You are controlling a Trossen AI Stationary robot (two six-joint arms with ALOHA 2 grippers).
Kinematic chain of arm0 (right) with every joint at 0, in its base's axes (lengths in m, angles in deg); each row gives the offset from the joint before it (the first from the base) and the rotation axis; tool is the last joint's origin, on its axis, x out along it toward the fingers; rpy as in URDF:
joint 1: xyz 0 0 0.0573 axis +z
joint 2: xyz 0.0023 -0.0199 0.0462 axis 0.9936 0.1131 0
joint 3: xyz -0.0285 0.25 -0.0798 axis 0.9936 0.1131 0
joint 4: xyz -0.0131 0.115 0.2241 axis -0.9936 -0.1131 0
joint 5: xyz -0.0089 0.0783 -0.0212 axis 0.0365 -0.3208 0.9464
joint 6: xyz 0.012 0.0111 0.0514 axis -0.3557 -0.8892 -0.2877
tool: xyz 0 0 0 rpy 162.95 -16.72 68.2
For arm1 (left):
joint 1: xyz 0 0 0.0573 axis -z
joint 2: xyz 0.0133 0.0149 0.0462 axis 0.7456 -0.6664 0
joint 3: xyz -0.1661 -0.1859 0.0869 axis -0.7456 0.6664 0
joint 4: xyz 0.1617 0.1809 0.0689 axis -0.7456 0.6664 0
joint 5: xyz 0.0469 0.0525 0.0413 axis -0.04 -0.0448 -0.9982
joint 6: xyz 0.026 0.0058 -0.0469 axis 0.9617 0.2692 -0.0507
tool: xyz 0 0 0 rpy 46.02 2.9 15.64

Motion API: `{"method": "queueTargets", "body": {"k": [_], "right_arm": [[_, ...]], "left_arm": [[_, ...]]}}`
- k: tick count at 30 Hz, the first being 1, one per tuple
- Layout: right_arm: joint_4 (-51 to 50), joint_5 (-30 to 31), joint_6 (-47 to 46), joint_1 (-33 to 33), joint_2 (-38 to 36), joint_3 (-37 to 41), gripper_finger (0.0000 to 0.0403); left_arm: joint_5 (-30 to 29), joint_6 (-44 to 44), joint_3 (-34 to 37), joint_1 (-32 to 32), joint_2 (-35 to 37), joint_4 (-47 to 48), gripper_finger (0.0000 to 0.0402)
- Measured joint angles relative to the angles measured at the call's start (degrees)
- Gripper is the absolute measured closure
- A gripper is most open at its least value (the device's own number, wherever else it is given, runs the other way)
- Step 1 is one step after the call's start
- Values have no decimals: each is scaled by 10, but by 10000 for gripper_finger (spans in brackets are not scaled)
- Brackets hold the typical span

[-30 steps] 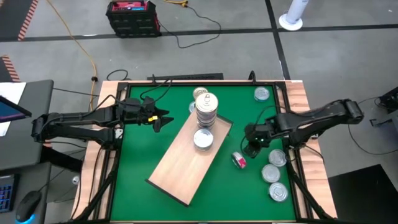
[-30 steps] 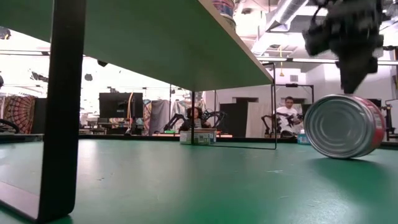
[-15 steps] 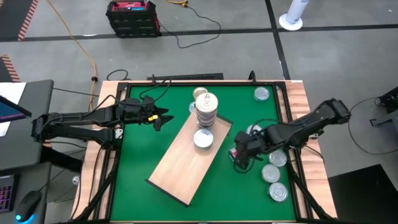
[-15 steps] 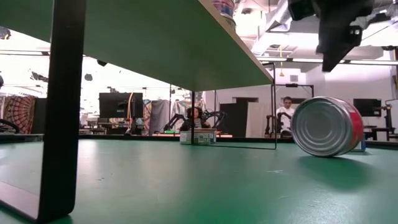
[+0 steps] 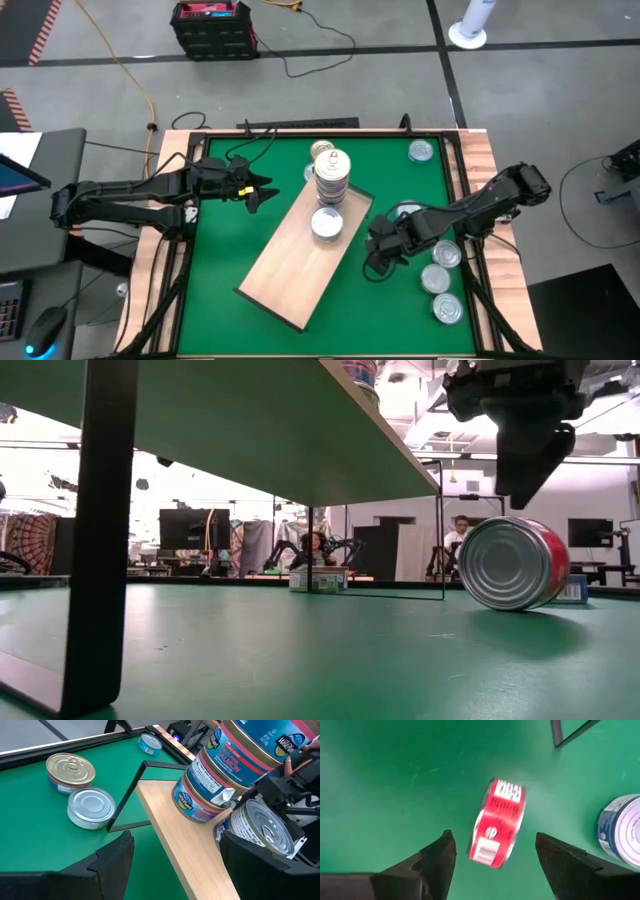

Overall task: Stack canned seafood by type on shelf
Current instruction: Stack the red tuna can on top of the green tuna can on the shelf

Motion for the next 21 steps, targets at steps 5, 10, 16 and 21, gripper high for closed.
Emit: {"method": "queueTargets", "body": {"k": [5,10,16,21], "right_arm": [[7,13,0,0,1,6,106],[13,18,0,3,1,16,106],[46,4,-14,10,1,44,106],[70,-10,-30,19,1,64,106]], "left_arm": [[2,-1,0,0,0,0,120],[9,-1,0,0,0,0,120],[10,-1,0,0,0,1,120],[10,5,0,0,0,1,120]]}}
